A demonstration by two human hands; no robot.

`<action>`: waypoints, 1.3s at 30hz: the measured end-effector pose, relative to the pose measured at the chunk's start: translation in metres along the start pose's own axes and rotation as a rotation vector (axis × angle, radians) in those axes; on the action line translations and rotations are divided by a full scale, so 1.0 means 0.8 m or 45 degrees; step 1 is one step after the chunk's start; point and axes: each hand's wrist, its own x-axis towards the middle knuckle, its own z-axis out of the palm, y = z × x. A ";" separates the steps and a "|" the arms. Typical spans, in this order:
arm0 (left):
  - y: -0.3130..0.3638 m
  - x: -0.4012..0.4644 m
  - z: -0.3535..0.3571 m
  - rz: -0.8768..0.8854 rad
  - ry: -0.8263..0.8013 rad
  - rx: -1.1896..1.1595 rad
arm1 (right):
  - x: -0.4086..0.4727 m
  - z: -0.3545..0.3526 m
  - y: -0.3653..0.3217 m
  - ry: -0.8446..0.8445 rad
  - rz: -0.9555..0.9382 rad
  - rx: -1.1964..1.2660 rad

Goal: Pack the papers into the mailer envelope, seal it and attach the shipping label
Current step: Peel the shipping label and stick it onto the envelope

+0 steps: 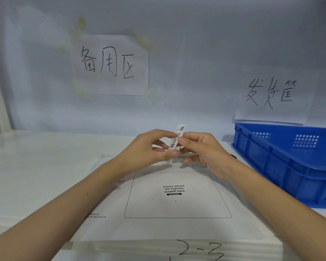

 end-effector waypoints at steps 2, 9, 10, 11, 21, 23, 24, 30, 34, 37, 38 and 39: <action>-0.001 0.000 0.000 0.001 0.015 0.012 | 0.000 0.000 0.000 0.003 0.008 0.007; -0.003 0.001 -0.001 0.039 0.047 0.031 | -0.001 0.002 -0.002 -0.077 0.026 -0.012; -0.004 0.001 0.000 0.043 0.048 0.032 | -0.001 0.002 -0.002 -0.082 0.022 -0.006; -0.005 0.002 0.000 0.046 0.051 0.036 | -0.001 0.002 -0.002 -0.083 0.019 -0.003; -0.006 0.003 0.000 0.041 0.057 0.036 | -0.001 0.002 -0.002 -0.094 0.010 -0.008; -0.006 0.003 -0.001 0.040 0.052 0.036 | -0.001 0.001 -0.003 -0.098 0.009 -0.009; -0.005 0.003 -0.001 0.039 0.049 0.039 | -0.001 0.001 -0.003 -0.095 0.007 -0.012; -0.007 0.003 0.001 0.041 0.046 0.066 | 0.000 0.002 -0.001 -0.054 0.027 -0.037; -0.008 0.003 0.001 0.049 0.060 0.081 | -0.002 0.003 -0.001 -0.106 0.014 -0.043; -0.009 0.004 0.000 0.049 0.073 0.090 | -0.001 0.003 0.000 -0.094 0.001 -0.064; -0.009 0.004 0.001 0.046 0.078 0.089 | 0.000 0.003 0.001 -0.087 0.000 -0.069; -0.009 0.004 0.001 0.045 0.082 0.091 | 0.000 0.003 0.001 -0.080 0.001 -0.068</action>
